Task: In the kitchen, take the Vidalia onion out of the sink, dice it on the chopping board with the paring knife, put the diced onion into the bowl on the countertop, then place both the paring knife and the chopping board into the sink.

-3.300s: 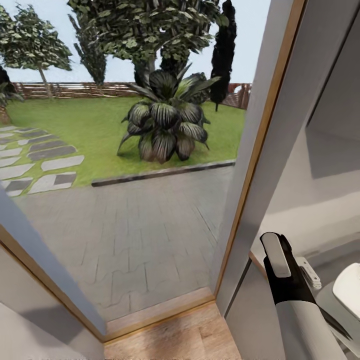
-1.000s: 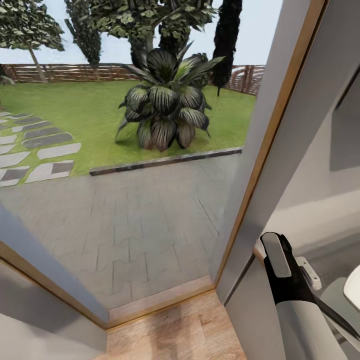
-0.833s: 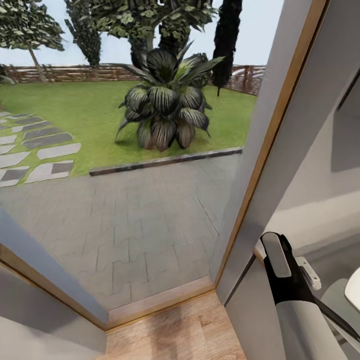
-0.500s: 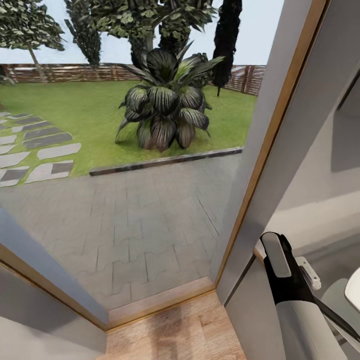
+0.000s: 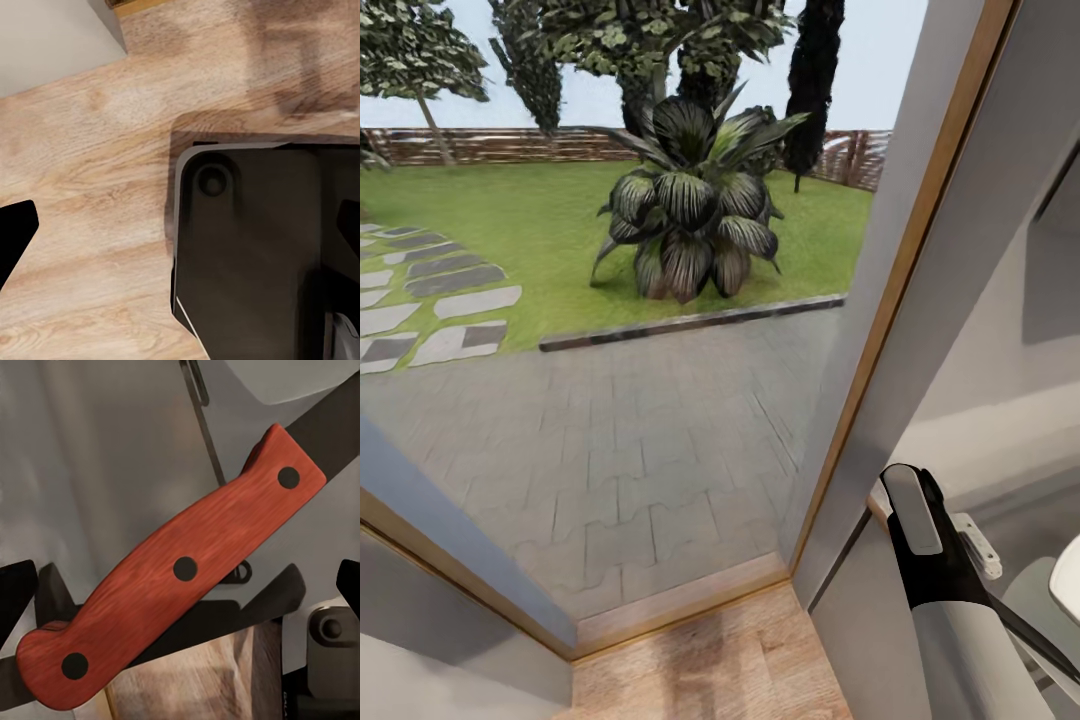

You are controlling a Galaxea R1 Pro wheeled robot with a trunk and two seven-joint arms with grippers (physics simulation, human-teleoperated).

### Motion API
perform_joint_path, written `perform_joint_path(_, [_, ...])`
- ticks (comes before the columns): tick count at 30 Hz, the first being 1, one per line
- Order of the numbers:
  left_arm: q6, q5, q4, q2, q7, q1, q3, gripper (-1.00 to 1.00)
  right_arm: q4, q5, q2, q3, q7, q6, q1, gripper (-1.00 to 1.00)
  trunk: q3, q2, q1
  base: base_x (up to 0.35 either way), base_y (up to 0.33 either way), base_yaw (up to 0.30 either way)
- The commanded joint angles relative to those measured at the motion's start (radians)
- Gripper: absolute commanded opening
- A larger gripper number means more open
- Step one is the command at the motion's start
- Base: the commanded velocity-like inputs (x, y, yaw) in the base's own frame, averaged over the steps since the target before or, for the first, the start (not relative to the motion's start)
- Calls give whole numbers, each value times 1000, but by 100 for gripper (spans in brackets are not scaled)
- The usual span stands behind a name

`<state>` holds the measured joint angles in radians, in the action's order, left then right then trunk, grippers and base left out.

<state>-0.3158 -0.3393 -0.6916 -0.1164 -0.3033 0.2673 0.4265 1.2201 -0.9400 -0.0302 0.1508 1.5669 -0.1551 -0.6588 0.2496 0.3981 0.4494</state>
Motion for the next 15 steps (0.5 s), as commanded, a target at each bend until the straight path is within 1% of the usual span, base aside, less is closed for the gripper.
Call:
perform_joint_path(1, [-3, -9, -1, -2, -8, 0, 8, 100, 1, -3, -1, 2, 4, -11, -1, 100, 2, 2, 1, 0, 0, 0])
perform_joint_path(15, [-3, -9, -2, -2, -8, 0, 9, 100, 1, -3, 0, 3, 4, -11, -1, 100, 23, 2, 1, 0, 0, 0])
